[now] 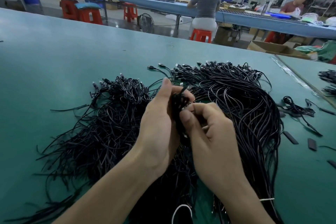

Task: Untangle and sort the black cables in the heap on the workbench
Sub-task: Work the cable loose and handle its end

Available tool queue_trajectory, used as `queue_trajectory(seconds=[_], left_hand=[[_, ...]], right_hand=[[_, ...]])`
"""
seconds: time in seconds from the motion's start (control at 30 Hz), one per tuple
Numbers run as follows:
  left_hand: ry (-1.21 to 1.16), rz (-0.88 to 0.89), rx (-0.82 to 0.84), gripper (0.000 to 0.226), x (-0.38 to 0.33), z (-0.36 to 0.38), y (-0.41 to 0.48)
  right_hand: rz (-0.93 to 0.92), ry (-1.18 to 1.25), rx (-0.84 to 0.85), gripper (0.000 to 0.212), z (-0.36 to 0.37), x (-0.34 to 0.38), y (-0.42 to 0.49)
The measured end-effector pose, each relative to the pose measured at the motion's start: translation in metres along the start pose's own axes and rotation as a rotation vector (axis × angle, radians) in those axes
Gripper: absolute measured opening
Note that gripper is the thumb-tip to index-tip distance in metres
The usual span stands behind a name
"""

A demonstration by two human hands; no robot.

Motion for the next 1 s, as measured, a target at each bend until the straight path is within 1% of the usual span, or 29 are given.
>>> queue_trajectory(seconds=[0.03, 0.1, 0.17, 0.2, 0.23, 0.27, 0.33, 0.37, 0.43, 0.5, 0.57, 0.63, 0.67, 0.73, 0.8, 0.83, 0.93, 1.0], left_hand=[[0.004, 0.054, -0.011, 0.044, 0.0, -0.001, 0.0], [0.065, 0.201, 0.018, 0.043, -0.002, -0.004, 0.0], [0.229, 0.373, 0.101, 0.037, -0.001, -0.007, 0.0], [0.323, 0.44, 0.138, 0.029, 0.001, -0.008, 0.0], [0.406, 0.472, 0.166, 0.017, 0.002, -0.007, -0.001], [0.473, 0.48, 0.189, 0.013, 0.005, -0.006, -0.001], [0.499, 0.444, 0.189, 0.035, 0.012, -0.006, -0.001], [0.472, 0.425, 0.19, 0.037, 0.013, -0.005, -0.001], [0.355, 0.4, 0.2, 0.029, 0.01, -0.004, -0.002], [0.248, 0.355, 0.213, 0.031, 0.005, -0.006, -0.002], [0.232, 0.36, 0.202, 0.038, 0.004, -0.007, -0.002], [0.282, 0.375, 0.166, 0.041, 0.005, -0.008, 0.0], [0.334, 0.402, 0.158, 0.038, 0.006, -0.007, 0.001], [0.444, 0.464, 0.148, 0.023, 0.007, -0.005, 0.002], [0.55, 0.472, 0.12, 0.007, 0.009, -0.008, 0.003], [0.589, 0.457, 0.093, 0.008, 0.01, -0.01, 0.003], [0.642, 0.421, 0.007, 0.028, 0.01, -0.018, 0.005], [0.644, 0.381, 0.049, 0.036, 0.008, -0.019, 0.007]], right_hand=[[0.053, 0.051, 0.031, 0.01, 0.002, -0.001, -0.001], [0.156, 0.174, 0.097, 0.013, 0.005, -0.002, -0.002], [0.264, 0.358, 0.131, 0.018, 0.004, -0.003, -0.002], [0.297, 0.435, 0.128, 0.02, 0.002, -0.004, -0.001], [0.314, 0.479, 0.114, 0.021, -0.002, -0.004, 0.001], [0.314, 0.491, 0.093, 0.022, -0.006, -0.005, 0.003], [0.253, 0.462, 0.04, 0.026, -0.014, -0.004, 0.006], [0.199, 0.414, 0.018, 0.026, -0.018, -0.004, 0.008], [0.105, 0.251, -0.01, 0.018, -0.022, -0.003, 0.01], [0.077, 0.113, -0.044, 0.011, -0.022, -0.006, 0.01], [0.071, 0.055, -0.066, 0.01, -0.021, -0.007, 0.009], [0.066, 0.076, -0.062, 0.013, -0.019, -0.007, 0.008], [0.06, 0.099, -0.057, 0.014, -0.019, -0.008, 0.008], [0.045, 0.125, -0.047, 0.016, -0.02, -0.01, 0.008], [0.025, 0.093, -0.045, 0.015, -0.021, -0.013, 0.009], [0.017, 0.073, -0.05, 0.015, -0.022, -0.014, 0.01], [0.012, 0.048, -0.064, 0.017, -0.028, -0.016, 0.014], [0.021, 0.079, -0.055, 0.015, -0.034, -0.016, 0.016]])
Point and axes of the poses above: each hand's wrist, its own y-axis towards the middle knuckle, its own z-axis out of the palm, x = y × z, the point moved 1 cm from there along y, towards the middle knuckle, and after that the axes turned 2 degrees about z, right-handed, at the moved point
